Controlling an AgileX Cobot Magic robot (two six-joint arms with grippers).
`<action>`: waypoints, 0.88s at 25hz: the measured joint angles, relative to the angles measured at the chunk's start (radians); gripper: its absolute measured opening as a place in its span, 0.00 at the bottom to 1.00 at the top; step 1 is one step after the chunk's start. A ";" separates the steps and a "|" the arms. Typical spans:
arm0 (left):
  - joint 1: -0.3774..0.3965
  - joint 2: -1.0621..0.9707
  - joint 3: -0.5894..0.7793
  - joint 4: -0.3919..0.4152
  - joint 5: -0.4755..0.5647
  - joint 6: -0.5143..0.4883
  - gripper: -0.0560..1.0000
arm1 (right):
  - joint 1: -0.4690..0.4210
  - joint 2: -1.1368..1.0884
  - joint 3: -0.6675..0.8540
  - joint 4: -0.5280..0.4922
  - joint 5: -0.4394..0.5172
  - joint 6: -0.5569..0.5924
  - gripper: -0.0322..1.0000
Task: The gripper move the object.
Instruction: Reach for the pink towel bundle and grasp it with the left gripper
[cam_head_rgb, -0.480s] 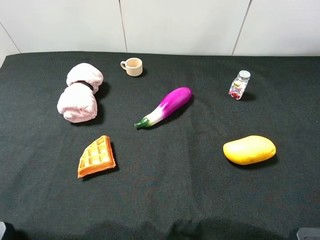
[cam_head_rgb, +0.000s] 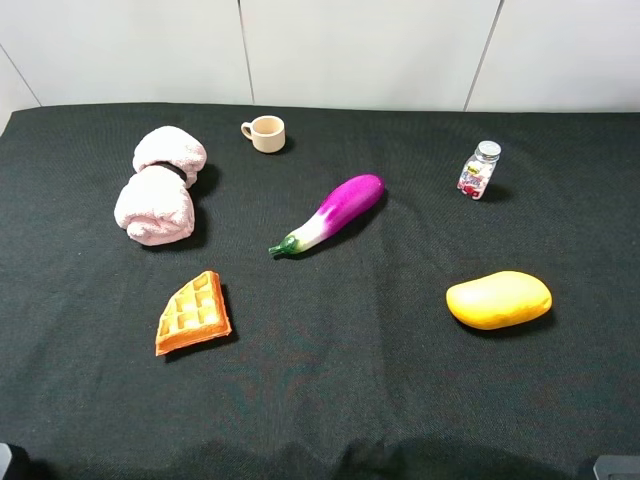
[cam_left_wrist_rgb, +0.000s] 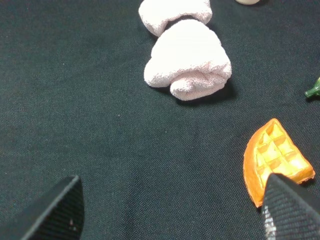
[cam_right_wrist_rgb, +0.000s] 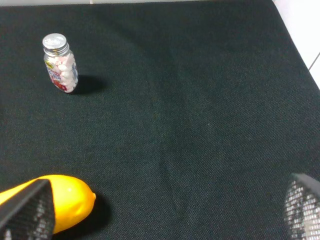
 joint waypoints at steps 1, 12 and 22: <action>0.000 0.000 0.000 0.000 0.000 0.000 0.78 | 0.000 0.000 0.000 0.000 0.000 0.000 0.70; 0.000 0.000 0.000 0.000 0.000 0.000 0.78 | 0.000 0.000 0.000 0.000 0.000 0.000 0.70; 0.000 0.000 0.000 0.000 0.000 -0.001 0.78 | 0.000 0.000 0.000 0.000 0.000 0.000 0.70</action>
